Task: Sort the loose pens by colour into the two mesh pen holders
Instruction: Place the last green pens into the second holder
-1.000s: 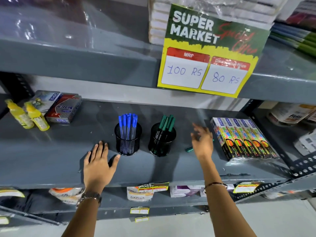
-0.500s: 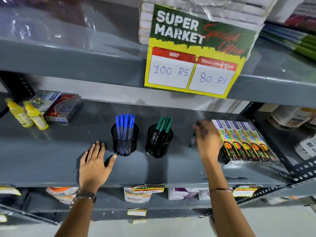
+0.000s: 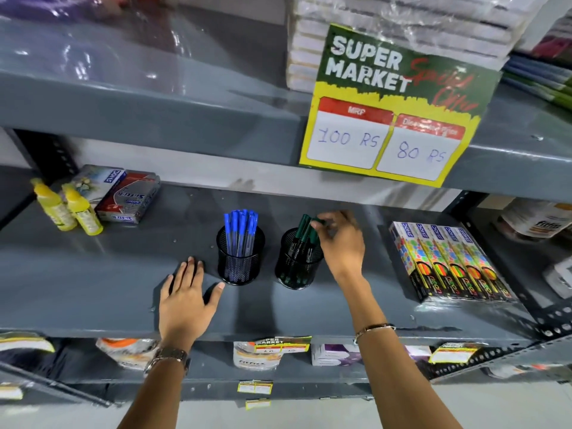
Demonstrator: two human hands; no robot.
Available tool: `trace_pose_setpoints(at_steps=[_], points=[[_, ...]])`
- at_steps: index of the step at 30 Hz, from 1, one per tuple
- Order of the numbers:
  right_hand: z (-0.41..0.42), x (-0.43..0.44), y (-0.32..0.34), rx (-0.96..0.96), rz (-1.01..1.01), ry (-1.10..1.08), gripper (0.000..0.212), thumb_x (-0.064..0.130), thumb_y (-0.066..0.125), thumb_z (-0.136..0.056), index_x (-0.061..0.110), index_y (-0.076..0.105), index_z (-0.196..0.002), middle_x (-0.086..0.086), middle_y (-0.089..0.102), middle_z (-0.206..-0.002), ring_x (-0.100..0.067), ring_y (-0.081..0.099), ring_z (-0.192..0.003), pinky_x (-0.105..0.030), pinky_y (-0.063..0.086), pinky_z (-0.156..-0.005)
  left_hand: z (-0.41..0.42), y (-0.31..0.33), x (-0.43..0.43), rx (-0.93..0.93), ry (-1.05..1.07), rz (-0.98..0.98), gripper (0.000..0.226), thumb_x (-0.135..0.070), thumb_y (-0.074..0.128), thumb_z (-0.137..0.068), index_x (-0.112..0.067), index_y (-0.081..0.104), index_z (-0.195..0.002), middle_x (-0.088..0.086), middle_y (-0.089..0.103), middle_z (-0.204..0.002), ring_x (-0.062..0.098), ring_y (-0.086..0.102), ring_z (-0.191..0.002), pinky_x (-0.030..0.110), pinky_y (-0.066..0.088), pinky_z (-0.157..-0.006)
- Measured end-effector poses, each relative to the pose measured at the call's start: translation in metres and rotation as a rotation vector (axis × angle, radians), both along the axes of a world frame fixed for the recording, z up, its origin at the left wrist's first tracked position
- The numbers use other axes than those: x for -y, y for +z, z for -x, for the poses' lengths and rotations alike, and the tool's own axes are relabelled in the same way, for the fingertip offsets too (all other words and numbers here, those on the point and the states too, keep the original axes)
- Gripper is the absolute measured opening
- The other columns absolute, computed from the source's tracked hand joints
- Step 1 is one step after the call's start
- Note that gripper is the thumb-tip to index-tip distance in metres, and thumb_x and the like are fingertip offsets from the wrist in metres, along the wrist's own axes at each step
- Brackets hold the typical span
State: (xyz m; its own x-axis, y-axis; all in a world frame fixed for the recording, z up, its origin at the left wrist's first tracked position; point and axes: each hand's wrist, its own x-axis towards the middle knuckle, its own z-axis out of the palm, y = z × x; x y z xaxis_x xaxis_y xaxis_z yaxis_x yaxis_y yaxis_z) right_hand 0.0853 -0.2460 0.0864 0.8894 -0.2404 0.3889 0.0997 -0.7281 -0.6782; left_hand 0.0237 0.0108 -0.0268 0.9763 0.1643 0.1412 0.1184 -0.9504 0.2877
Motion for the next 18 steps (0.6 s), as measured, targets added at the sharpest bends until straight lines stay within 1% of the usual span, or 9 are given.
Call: trace_pose_setpoints(at_steps=[3,6,7,8,10,12,14,16,18], points=[[0.002,-0.003,-0.009,0.016,0.123,-0.057,0.014,0.028,0.060,-0.088,0.025,0.065,-0.101,-0.005,0.051,-0.111,-0.021,0.051,-0.106,-0.028,0.042,-0.060,-0.001,-0.001,0.000,0.007,-0.008,-0.006,0.083,-0.063,0.014,-0.080,-0.010,0.037,-0.139,0.009,0.034,-0.150,0.022,0.027,-0.140,0.040,0.018,-0.114],[0.006,-0.004,-0.012,0.008,0.172,-0.069,0.020,0.021,0.054,-0.092,0.022,0.064,-0.110,-0.010,0.051,-0.113,-0.027,0.048,-0.110,-0.034,0.051,-0.063,-0.001,-0.004,-0.001,0.011,-0.016,-0.012,0.082,-0.062,0.014,-0.081,-0.010,0.036,-0.139,0.009,0.034,-0.150,0.022,0.027,-0.140,0.040,0.018,-0.114],[0.009,-0.004,-0.013,0.010,0.157,-0.092,0.024,0.019,0.054,-0.092,0.023,0.062,-0.114,-0.010,0.050,-0.114,-0.027,0.049,-0.109,-0.035,0.050,-0.065,-0.001,-0.005,-0.001,0.010,-0.019,-0.013,0.082,-0.062,0.014,-0.081,-0.010,0.036,-0.139,0.009,0.034,-0.150,0.022,0.027,-0.140,0.040,0.018,-0.114],[0.013,-0.002,-0.015,0.018,0.114,-0.137,0.028,0.016,0.053,-0.092,0.024,0.060,-0.118,-0.010,0.050,-0.115,-0.028,0.051,-0.106,-0.034,0.048,-0.066,-0.002,-0.005,-0.002,0.008,-0.021,-0.014,0.081,-0.062,0.014,-0.081,-0.010,0.036,-0.139,0.009,0.034,-0.150,0.022,0.027,-0.140,0.040,0.018,-0.114],[0.025,0.002,-0.023,0.027,-0.064,-0.252,0.037,0.006,0.053,-0.087,0.023,0.058,-0.119,-0.010,0.051,-0.114,-0.029,0.055,-0.096,-0.033,0.044,-0.068,-0.002,-0.006,-0.002,0.003,-0.027,-0.019,0.082,-0.063,0.013,-0.082,-0.009,0.036,-0.139,0.009,0.033,-0.151,0.022,0.026,-0.140,0.041,0.018,-0.114],[0.039,0.008,-0.035,-0.037,-0.253,-0.296,0.045,-0.005,0.051,-0.079,0.020,0.057,-0.117,-0.010,0.053,-0.112,-0.027,0.056,-0.085,-0.036,0.049,-0.073,-0.003,-0.006,-0.003,-0.007,-0.037,-0.010,0.085,-0.065,0.010,-0.080,-0.009,0.032,-0.141,0.009,0.029,-0.152,0.021,0.022,-0.141,0.041,0.016,-0.115],[0.052,0.013,-0.050,-0.184,-0.334,-0.207,0.052,-0.007,0.058,-0.076,0.016,0.051,-0.123,-0.012,0.054,-0.120,-0.023,0.056,-0.094,-0.042,0.051,-0.084,-0.003,-0.004,-0.005,-0.008,-0.035,0.050,0.091,-0.070,0.012,-0.077,-0.010,0.026,-0.143,0.008,0.026,-0.154,0.020,0.019,-0.142,0.040,0.013,-0.116],[0.058,0.015,-0.064,-0.346,-0.336,-0.056,0.069,-0.005,0.068,-0.073,0.012,0.038,-0.133,-0.014,0.048,-0.132,-0.026,0.052,-0.112,-0.042,0.047,-0.096,-0.005,0.002,-0.003,0.021,-0.025,0.203,0.098,-0.077,0.029,-0.073,-0.010,0.021,-0.144,0.008,0.025,-0.154,0.021,0.018,-0.142,0.043,0.014,-0.115],[0.057,0.011,-0.072,-0.428,-0.295,0.050,0.087,0.002,0.078,-0.066,0.012,0.029,-0.138,-0.013,0.043,-0.138,-0.027,0.044,-0.124,-0.042,0.042,-0.103,-0.009,0.010,0.003,0.035,-0.069,0.383,0.108,-0.075,0.054,-0.067,-0.012,0.014,-0.145,0.012,0.023,-0.154,0.025,0.020,-0.142,0.048,0.020,-0.113]])
